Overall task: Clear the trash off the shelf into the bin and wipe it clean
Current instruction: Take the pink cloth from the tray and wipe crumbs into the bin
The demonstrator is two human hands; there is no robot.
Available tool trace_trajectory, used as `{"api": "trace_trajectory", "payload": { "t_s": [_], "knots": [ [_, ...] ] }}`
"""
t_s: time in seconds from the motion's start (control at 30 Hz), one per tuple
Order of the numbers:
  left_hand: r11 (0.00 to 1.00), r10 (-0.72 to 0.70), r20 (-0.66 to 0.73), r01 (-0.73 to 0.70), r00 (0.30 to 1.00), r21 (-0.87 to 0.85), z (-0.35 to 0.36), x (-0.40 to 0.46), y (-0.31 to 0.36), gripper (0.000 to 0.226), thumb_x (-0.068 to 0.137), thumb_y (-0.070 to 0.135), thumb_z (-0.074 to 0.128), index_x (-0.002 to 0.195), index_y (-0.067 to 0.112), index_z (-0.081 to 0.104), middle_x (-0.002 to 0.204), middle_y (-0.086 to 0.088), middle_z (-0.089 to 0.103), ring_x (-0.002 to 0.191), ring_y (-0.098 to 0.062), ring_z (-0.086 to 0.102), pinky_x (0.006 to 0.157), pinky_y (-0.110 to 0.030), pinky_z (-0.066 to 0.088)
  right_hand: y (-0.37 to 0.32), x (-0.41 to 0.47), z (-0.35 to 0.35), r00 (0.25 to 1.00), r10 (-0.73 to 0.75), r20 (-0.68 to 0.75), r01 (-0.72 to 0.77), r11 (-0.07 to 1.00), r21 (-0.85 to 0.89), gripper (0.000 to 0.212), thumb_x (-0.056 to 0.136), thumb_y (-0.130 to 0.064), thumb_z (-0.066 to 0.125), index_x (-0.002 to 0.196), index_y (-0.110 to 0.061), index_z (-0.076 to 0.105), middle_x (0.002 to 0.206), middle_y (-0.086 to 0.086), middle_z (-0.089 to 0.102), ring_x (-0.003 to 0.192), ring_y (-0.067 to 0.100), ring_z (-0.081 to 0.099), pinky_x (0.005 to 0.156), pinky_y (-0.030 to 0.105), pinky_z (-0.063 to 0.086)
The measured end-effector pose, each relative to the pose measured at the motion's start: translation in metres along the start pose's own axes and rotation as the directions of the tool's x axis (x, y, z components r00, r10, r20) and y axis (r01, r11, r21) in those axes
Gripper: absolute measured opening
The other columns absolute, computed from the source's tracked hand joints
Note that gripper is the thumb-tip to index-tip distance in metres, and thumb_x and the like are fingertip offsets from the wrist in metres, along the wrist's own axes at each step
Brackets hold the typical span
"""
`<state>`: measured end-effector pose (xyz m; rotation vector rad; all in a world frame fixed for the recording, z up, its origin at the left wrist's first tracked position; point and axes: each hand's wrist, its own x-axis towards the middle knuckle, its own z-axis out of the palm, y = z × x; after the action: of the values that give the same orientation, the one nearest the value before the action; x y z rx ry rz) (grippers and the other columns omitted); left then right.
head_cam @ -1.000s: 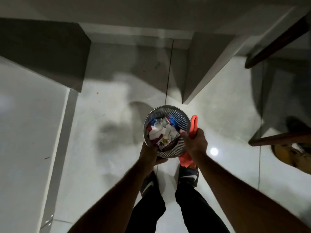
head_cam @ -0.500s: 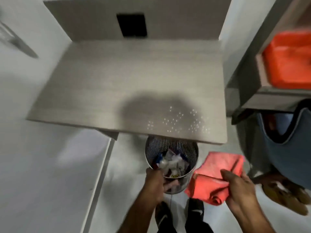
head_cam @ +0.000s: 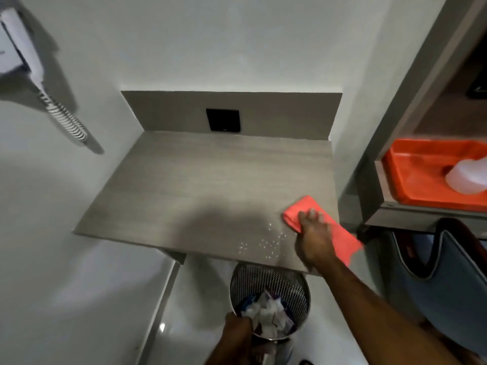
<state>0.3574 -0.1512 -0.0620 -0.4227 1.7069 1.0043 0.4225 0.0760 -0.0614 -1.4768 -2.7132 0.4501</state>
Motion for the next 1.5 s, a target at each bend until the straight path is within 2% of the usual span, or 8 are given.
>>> {"api": "trace_trajectory", "payload": {
  "t_s": [0.2, 0.3, 0.4, 0.53, 0.67, 0.83, 1.2, 1.5],
  "knots": [
    [0.996, 0.005, 0.081, -0.012, 0.997, 0.093, -0.032, 0.003, 0.0, 0.029, 0.1, 0.005, 0.051, 0.128, -0.003, 0.055, 0.123, -0.032, 0.063, 0.106, -0.046, 0.068, 0.083, -0.061, 0.06, -0.055, -0.093, 0.055, 0.927, -0.26, 0.271, 0.284, 0.958, -0.049, 0.081, 0.08, -0.017, 0.057, 0.152, -0.02, 0.02, 0.163, 0.007, 0.012, 0.15, 0.03, 0.008, 0.116, 0.043, 0.018],
    [0.984, 0.041, 0.15, -0.066, 0.988, 0.167, -0.042, 0.005, -0.003, 0.03, 0.101, 0.005, 0.049, 0.13, 0.001, 0.054, 0.124, -0.028, 0.064, 0.102, -0.041, 0.07, 0.073, -0.05, 0.066, -0.069, -0.142, 0.064, 0.886, -0.263, 0.382, 0.162, 0.947, 0.277, 0.072, 0.087, -0.012, 0.053, 0.154, -0.014, 0.025, 0.164, 0.01, 0.015, 0.152, 0.025, 0.012, 0.121, 0.032, 0.011],
    [0.975, 0.099, 0.11, -0.119, 0.989, 0.189, -0.048, 0.005, -0.003, 0.019, 0.097, 0.007, 0.059, 0.114, 0.002, 0.067, 0.109, -0.026, 0.072, 0.078, -0.032, 0.072, 0.052, -0.03, 0.063, -0.077, -0.153, 0.036, 0.982, 0.018, 0.188, -0.131, 0.782, 0.61, 0.05, 0.085, 0.008, 0.049, 0.128, -0.014, 0.064, 0.119, 0.013, 0.071, 0.103, 0.013, 0.066, 0.092, 0.012, 0.045],
    [0.988, 0.034, 0.155, -0.056, 0.987, 0.141, -0.062, 0.007, 0.007, 0.019, 0.092, 0.027, 0.067, 0.103, 0.013, 0.074, 0.097, -0.017, 0.075, 0.082, -0.038, 0.077, 0.057, -0.047, 0.063, -0.069, -0.097, -0.022, 0.947, 0.293, -0.13, -0.07, 0.584, 0.809, 0.038, 0.087, 0.004, 0.045, 0.099, -0.021, 0.071, 0.077, -0.011, 0.071, 0.059, -0.003, 0.064, 0.054, 0.008, 0.048],
    [0.993, 0.041, 0.202, -0.062, 0.979, 0.102, -0.078, 0.017, 0.012, 0.028, 0.095, 0.028, 0.065, 0.117, 0.011, 0.066, 0.118, -0.028, 0.067, 0.102, -0.04, 0.071, 0.064, -0.05, 0.064, -0.061, -0.004, -0.051, 0.878, 0.296, -0.376, 0.015, 0.769, 0.639, 0.044, 0.079, -0.004, 0.054, 0.117, -0.025, 0.063, 0.092, -0.015, 0.069, 0.081, -0.006, 0.061, 0.076, 0.003, 0.045],
    [0.995, 0.04, 0.243, -0.06, 0.969, 0.078, -0.094, 0.024, 0.018, 0.027, 0.082, 0.031, 0.072, 0.107, 0.02, 0.073, 0.109, -0.019, 0.074, 0.096, -0.039, 0.074, 0.067, -0.052, 0.063, -0.076, 0.045, 0.013, 0.999, 0.021, -0.033, -0.017, 0.991, 0.129, 0.048, 0.081, -0.012, 0.055, 0.129, -0.014, 0.054, 0.141, 0.016, 0.049, 0.133, 0.044, 0.039, 0.109, 0.051, 0.035],
    [0.972, 0.057, 0.422, -0.146, 0.905, 0.182, -0.116, 0.04, 0.021, 0.032, 0.085, 0.003, 0.071, 0.108, 0.025, 0.077, 0.105, -0.005, 0.08, 0.096, -0.024, 0.077, 0.073, -0.039, 0.065, -0.135, -0.058, 0.05, 0.796, -0.584, 0.159, 0.496, 0.78, 0.38, 0.055, 0.082, 0.002, 0.06, 0.136, -0.008, 0.056, 0.151, 0.01, 0.044, 0.148, 0.031, 0.022, 0.122, 0.039, 0.008],
    [0.972, 0.013, 0.339, -0.092, 0.941, 0.218, -0.083, 0.11, -0.062, 0.023, 0.099, 0.043, 0.053, 0.115, 0.033, 0.066, 0.11, 0.001, 0.079, 0.095, -0.026, 0.077, 0.078, -0.051, 0.064, -0.035, -0.146, 0.133, 0.982, -0.155, 0.106, 0.059, 0.789, 0.612, 0.06, 0.075, 0.006, 0.051, 0.121, -0.031, 0.065, 0.115, -0.01, 0.072, 0.099, 0.006, 0.069, 0.089, 0.017, 0.052]
  ]
}}
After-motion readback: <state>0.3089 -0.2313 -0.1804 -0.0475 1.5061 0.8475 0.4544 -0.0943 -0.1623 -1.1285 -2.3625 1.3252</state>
